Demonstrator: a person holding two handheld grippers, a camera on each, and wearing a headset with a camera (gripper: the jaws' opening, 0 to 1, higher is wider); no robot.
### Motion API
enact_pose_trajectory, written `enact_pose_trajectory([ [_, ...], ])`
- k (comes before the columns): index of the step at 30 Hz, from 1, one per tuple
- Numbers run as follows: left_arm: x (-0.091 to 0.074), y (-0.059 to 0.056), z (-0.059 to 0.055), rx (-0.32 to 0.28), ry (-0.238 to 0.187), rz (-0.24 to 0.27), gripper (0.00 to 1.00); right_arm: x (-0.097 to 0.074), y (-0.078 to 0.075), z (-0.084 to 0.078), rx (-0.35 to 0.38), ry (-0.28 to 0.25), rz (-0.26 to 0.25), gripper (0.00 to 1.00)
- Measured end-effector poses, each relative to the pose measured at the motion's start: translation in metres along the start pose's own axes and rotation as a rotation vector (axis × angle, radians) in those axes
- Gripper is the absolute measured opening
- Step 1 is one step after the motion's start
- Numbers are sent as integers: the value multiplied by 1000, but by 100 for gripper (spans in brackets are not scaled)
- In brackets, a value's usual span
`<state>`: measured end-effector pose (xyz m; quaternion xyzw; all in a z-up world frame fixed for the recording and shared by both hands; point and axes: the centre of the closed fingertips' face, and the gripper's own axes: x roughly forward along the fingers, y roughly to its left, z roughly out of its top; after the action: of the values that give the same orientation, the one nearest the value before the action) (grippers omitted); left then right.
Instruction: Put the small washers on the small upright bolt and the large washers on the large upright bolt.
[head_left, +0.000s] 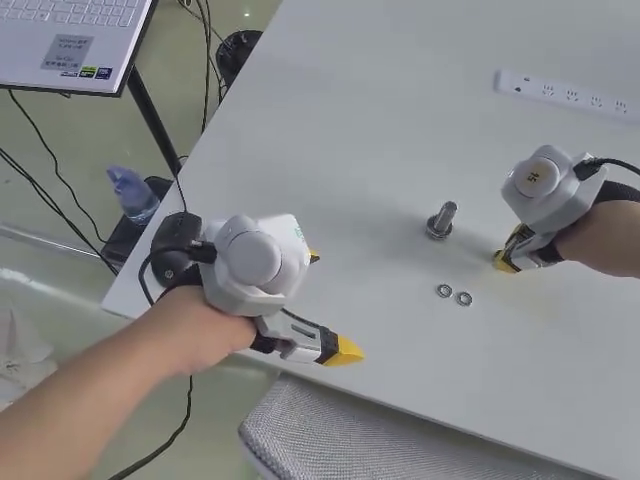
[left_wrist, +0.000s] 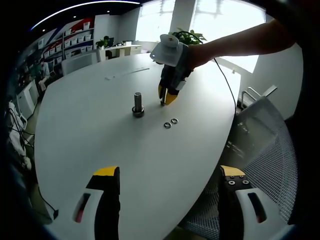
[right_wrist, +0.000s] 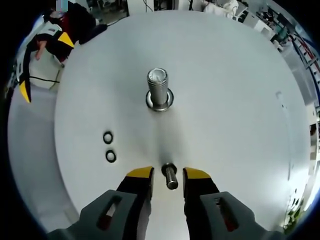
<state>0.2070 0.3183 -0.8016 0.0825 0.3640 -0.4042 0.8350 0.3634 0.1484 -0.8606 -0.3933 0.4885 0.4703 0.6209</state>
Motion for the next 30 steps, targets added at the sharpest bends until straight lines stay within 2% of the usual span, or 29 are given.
enact_pose_trajectory([
  [5, -1, -1, 1, 3, 0, 1, 80, -2, -4, -1, 3, -4, 5, 25],
  [17, -1, -2, 10, 21, -18, -1, 80, -28, -3, -2, 13, -4, 4, 24],
  [21, -3, -1, 13, 27, -21, 1, 80, -38, -6, 2, 10, -15, -7, 24],
  [23, -4, 0, 14, 31, -21, 1, 81, -43, -6, 2, -14, -7, -12, 23],
  [27, -6, 0, 14, 42, -9, 2, 81, -50, -2, 7, -8, -23, 8, 24],
  [30, -11, -1, 19, 48, -11, 4, 81, -56, 0, 11, -13, -36, 9, 24],
])
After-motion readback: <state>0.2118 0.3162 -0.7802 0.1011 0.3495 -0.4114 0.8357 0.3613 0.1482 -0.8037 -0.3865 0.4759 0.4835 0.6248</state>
